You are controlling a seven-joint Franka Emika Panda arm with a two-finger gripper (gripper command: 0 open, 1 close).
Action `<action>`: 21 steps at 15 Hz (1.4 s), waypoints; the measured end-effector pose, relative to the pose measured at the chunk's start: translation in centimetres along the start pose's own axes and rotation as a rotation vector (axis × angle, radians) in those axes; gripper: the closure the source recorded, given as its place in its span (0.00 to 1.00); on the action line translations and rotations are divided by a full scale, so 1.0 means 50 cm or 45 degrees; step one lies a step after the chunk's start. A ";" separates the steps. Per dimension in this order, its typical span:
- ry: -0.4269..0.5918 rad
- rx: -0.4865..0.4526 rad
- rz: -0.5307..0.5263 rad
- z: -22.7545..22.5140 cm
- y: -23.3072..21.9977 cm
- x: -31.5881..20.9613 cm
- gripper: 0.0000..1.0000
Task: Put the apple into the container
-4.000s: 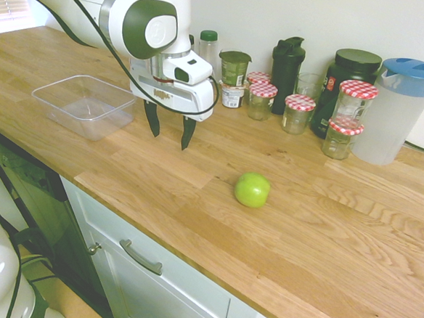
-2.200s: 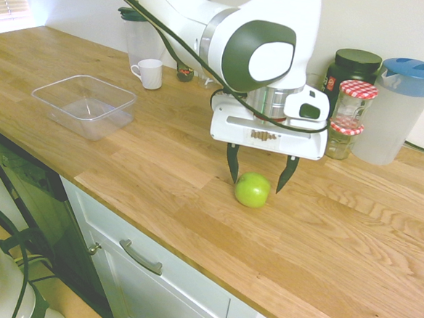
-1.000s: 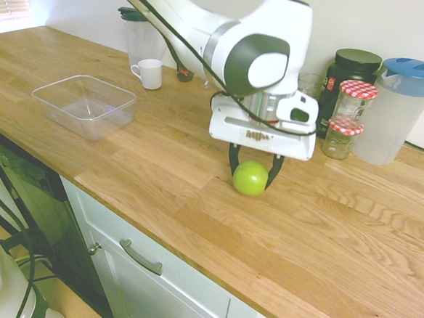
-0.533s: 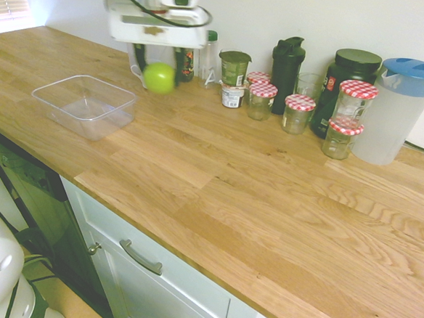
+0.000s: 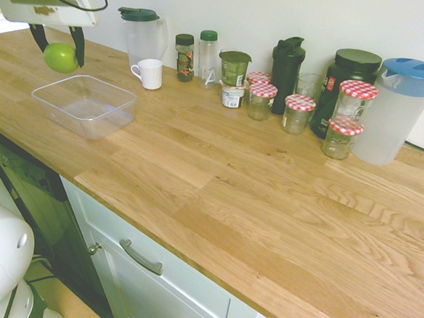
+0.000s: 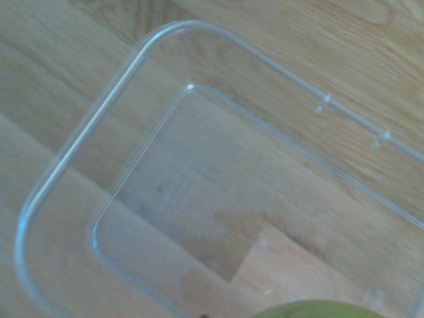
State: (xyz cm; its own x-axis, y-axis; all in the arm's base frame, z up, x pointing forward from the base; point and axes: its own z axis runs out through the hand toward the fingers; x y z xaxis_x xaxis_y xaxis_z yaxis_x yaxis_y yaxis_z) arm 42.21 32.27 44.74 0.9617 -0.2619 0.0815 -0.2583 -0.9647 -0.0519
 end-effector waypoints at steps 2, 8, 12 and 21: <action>-0.039 -0.006 0.016 0.101 -0.020 0.062 1.00; -0.065 -0.025 0.011 0.145 -0.050 0.103 0.00; -0.082 -0.053 0.015 0.162 -0.041 0.100 0.00; -0.085 -0.087 0.040 0.171 -0.006 0.109 0.00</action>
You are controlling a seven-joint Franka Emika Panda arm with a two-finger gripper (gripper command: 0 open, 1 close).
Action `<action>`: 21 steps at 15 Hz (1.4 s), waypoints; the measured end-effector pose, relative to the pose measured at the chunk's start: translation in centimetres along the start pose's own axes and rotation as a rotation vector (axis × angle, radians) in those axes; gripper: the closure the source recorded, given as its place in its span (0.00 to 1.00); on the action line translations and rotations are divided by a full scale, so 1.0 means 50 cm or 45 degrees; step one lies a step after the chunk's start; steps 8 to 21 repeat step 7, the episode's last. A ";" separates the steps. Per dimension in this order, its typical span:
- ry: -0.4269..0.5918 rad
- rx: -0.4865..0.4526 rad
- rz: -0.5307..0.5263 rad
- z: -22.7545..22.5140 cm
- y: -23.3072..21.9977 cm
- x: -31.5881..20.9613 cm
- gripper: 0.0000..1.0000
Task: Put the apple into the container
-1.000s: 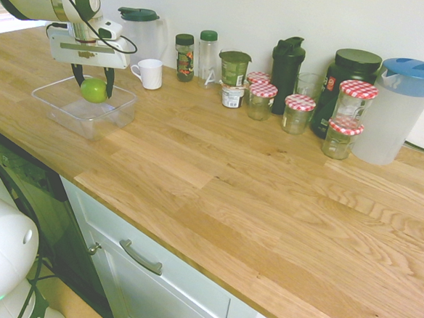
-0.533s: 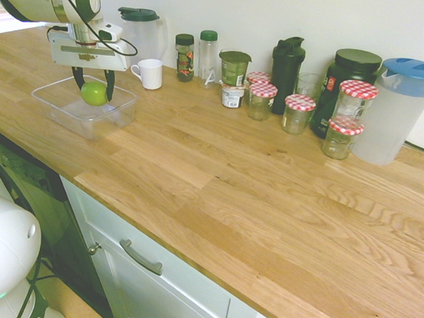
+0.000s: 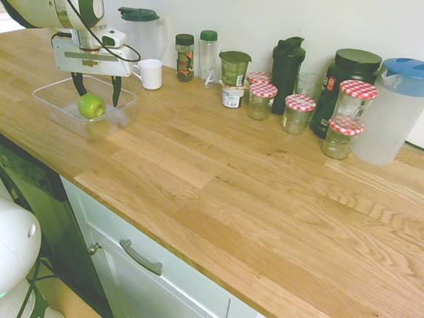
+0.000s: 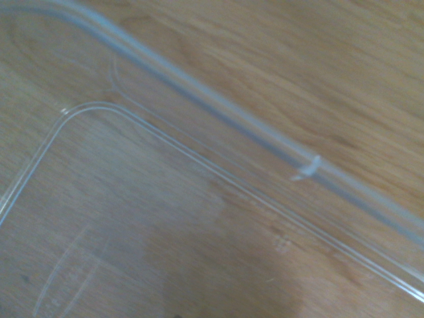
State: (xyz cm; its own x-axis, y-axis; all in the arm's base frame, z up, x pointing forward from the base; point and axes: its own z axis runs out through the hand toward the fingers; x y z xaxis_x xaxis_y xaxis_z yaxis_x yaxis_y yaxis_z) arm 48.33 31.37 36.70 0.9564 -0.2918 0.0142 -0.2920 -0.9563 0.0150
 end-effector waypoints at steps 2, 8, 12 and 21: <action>0.030 0.020 -0.003 -0.066 0.024 0.009 0.00; 0.103 0.046 0.226 -0.298 0.218 0.059 0.00; 0.103 0.046 0.226 -0.298 0.218 0.059 0.00; 0.103 0.046 0.226 -0.298 0.218 0.059 0.00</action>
